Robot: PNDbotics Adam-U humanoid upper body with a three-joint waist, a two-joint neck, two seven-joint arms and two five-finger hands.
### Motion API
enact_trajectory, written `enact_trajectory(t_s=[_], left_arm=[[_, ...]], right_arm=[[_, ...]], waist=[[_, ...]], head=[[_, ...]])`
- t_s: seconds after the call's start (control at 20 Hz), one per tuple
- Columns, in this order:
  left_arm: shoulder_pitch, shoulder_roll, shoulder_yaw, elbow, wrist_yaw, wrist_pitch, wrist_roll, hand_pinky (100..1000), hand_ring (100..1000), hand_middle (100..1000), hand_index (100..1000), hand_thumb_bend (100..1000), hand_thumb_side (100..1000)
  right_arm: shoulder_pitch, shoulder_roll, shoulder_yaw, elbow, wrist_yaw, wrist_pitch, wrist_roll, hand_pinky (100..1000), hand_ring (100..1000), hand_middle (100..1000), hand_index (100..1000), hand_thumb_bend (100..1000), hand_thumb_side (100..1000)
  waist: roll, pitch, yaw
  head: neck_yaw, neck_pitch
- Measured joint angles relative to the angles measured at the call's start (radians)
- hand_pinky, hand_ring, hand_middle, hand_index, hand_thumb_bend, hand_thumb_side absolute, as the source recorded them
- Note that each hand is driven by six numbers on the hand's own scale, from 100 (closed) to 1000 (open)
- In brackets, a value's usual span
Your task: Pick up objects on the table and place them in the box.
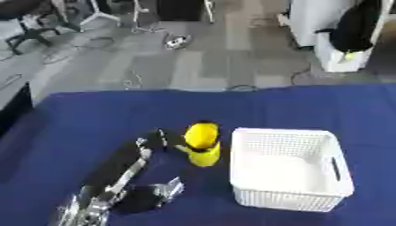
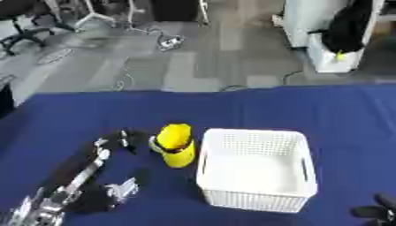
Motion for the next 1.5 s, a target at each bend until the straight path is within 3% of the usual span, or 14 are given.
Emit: enact_trajectory(t_s=[0.6, 1.1, 1.5], left_arm=[[-0.028, 0.080, -0.020, 0.000, 0.000, -0.039, 0.055, 910, 685, 800, 832, 380, 782], [-0.082, 0.160, -0.036, 0.002, 0.001, -0.040, 0.071, 919, 693, 804, 830, 392, 778], [-0.134, 0.234, -0.068, 0.050, 0.078, -0.065, 0.079, 915, 689, 798, 823, 409, 793]], right_arm=[[0.000, 0.000, 0.003, 0.000, 0.001, 0.000, 0.000, 524, 653, 803, 1000, 897, 520], [-0.001, -0.001, 0.008, 0.000, 0.001, 0.000, 0.000, 524, 653, 803, 1000, 898, 520], [-0.001, -0.001, 0.013, 0.000, 0.009, 0.000, 0.000, 524, 653, 804, 1000, 900, 520]], waist=[[0.002, 0.002, -0.011], [0.008, 0.004, -0.022], [0.010, 0.007, -0.034]], head=[[-0.001, 0.034], [-0.003, 0.053], [-0.003, 0.058]])
